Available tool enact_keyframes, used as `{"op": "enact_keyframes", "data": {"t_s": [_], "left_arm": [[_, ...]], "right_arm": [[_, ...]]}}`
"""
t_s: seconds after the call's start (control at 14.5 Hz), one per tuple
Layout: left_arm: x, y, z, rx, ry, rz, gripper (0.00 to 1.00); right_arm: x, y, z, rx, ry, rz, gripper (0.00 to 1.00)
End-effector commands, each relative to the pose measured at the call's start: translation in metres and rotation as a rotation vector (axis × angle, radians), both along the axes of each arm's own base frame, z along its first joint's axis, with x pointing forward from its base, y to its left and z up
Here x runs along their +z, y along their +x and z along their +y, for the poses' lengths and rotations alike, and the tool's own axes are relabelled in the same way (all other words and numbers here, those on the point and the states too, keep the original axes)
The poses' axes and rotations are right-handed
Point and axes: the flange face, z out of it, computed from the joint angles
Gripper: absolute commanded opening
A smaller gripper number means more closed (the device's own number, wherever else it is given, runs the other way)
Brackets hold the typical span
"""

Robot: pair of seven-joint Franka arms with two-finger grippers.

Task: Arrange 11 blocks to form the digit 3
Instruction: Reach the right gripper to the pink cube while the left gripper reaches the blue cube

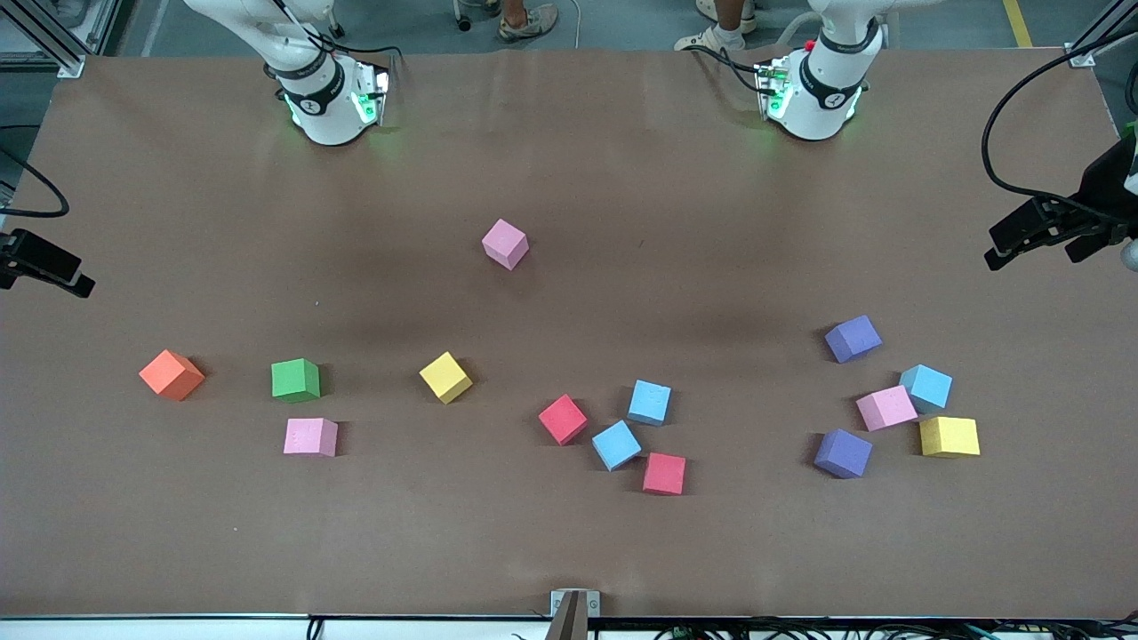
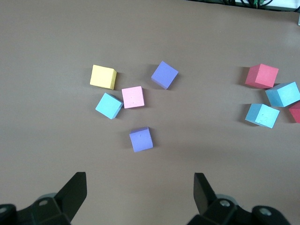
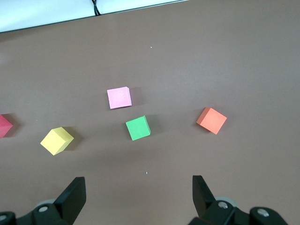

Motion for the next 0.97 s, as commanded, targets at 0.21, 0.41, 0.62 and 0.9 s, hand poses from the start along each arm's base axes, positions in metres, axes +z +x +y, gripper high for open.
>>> {"op": "enact_keyframes", "data": {"t_s": [0.21, 0.41, 0.62, 0.9], "left_arm": [[-0.027, -0.002, 0.01, -0.029, 0.024, 0.159, 1.0], [-0.073, 0.012, -0.014, -0.041, -0.022, 0.254, 1.0], [-0.134, 0.044, -0.085, -0.105, -0.069, 0.251, 1.0], [-0.213, 0.068, -0.195, -0.184, -0.107, 0.148, 1.0]], "right_arm": [[-0.004, -0.021, -0.001, 0.036, -0.016, -0.006, 1.0], [-0.015, -0.039, 0.004, 0.041, -0.02, -0.023, 1.0], [-0.026, -0.048, 0.008, 0.043, -0.015, 0.024, 1.0], [-0.057, -0.046, 0.101, 0.2, -0.003, 0.132, 1.0]]}}
